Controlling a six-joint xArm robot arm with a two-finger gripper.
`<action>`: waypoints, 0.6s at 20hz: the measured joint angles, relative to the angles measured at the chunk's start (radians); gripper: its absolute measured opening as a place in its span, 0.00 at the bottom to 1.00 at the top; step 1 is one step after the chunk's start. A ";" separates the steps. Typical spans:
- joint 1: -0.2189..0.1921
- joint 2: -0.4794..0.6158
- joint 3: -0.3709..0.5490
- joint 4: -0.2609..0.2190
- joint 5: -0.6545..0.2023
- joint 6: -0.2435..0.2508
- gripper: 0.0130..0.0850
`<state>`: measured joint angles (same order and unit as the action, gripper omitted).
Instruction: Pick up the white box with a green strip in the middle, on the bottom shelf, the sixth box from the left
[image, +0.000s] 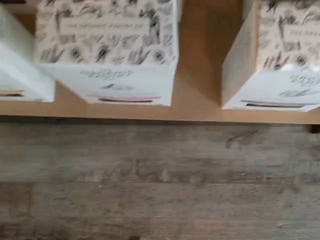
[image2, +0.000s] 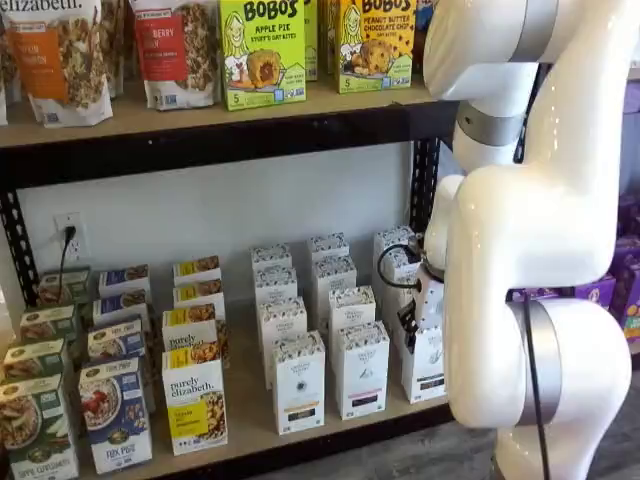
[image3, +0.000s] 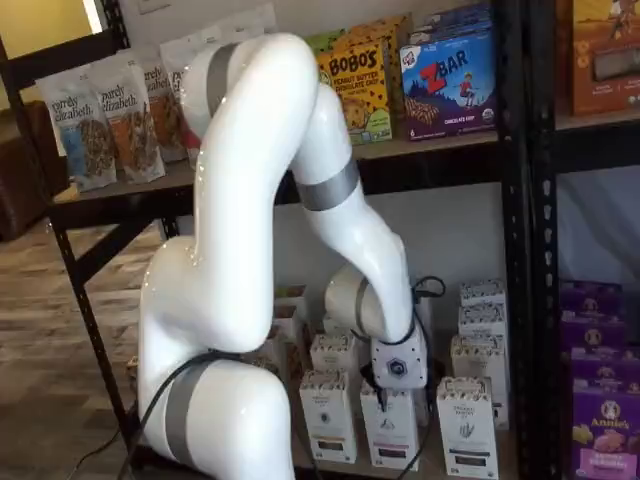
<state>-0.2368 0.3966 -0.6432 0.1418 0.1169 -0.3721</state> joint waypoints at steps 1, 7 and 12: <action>-0.012 0.015 -0.017 -0.070 0.003 0.058 1.00; -0.051 0.127 -0.145 -0.199 0.037 0.145 1.00; -0.075 0.236 -0.276 -0.263 0.058 0.184 1.00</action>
<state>-0.3115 0.6326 -0.9193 -0.1207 0.1753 -0.1885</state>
